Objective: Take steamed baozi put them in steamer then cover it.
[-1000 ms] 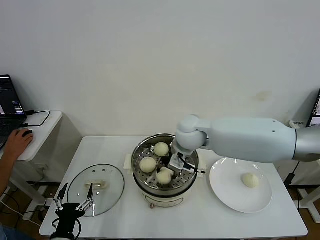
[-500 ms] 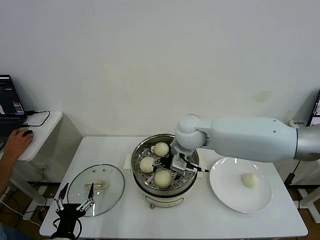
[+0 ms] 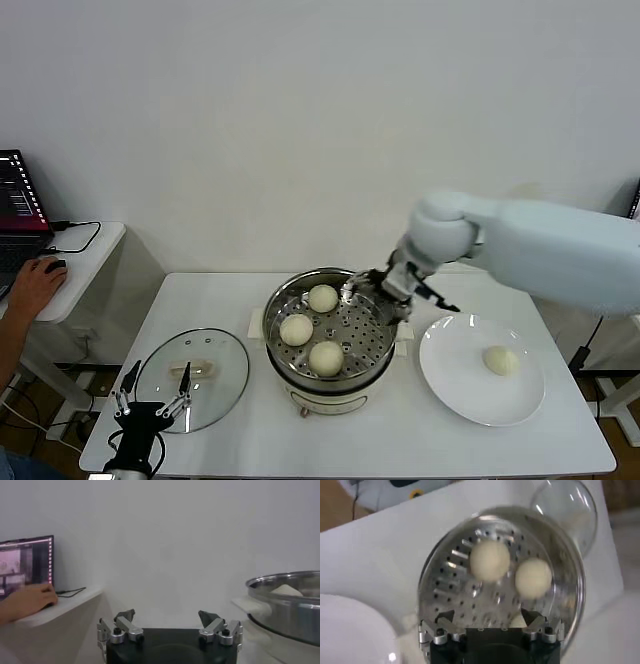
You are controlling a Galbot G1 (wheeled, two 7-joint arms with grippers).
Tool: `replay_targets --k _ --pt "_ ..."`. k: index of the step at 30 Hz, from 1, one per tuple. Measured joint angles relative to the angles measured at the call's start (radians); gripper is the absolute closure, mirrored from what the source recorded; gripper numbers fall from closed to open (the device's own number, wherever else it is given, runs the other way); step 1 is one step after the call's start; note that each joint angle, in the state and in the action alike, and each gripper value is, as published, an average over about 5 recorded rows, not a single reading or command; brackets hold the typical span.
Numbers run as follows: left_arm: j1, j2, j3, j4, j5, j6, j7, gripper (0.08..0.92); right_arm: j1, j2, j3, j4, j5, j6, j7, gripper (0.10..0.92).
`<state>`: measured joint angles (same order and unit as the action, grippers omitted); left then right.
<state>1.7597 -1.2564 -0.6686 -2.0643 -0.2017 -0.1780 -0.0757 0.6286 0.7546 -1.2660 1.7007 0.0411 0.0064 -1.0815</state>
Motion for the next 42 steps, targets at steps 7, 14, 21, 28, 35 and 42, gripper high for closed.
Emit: replay_targets --k 7,14,21,28,35,42 --pt "-0.01 0.015 0.009 0.006 -0.002 0.002 0.001 0.177 -0.038 -0.173 0.05 0.004 -0.023 -0.119 -0.03 0.203" --pt "-0.011 0.019 0.014 0.009 -0.002 0.002 0.002 0.177 -0.132 -0.306 0.116 -0.027 -0.08 -0.157 -0.039 0.203" --pt "-0.004 0.03 0.009 0.005 -0.002 0.002 0.003 0.177 -0.359 -0.38 0.305 -0.085 -0.148 -0.18 -0.028 0.203" --pt "0.002 0.03 0.006 0.005 -0.001 0.003 0.004 0.177 -0.611 -0.392 0.528 -0.166 -0.213 -0.196 -0.012 0.203" --pt "0.004 0.027 0.003 0.009 0.001 0.004 0.006 0.177 -0.794 -0.372 0.679 -0.234 -0.253 -0.209 -0.002 0.203" --pt "-0.001 0.027 -0.002 0.012 0.001 0.006 0.008 0.177 -0.892 -0.34 0.762 -0.292 -0.283 -0.206 0.012 0.203"
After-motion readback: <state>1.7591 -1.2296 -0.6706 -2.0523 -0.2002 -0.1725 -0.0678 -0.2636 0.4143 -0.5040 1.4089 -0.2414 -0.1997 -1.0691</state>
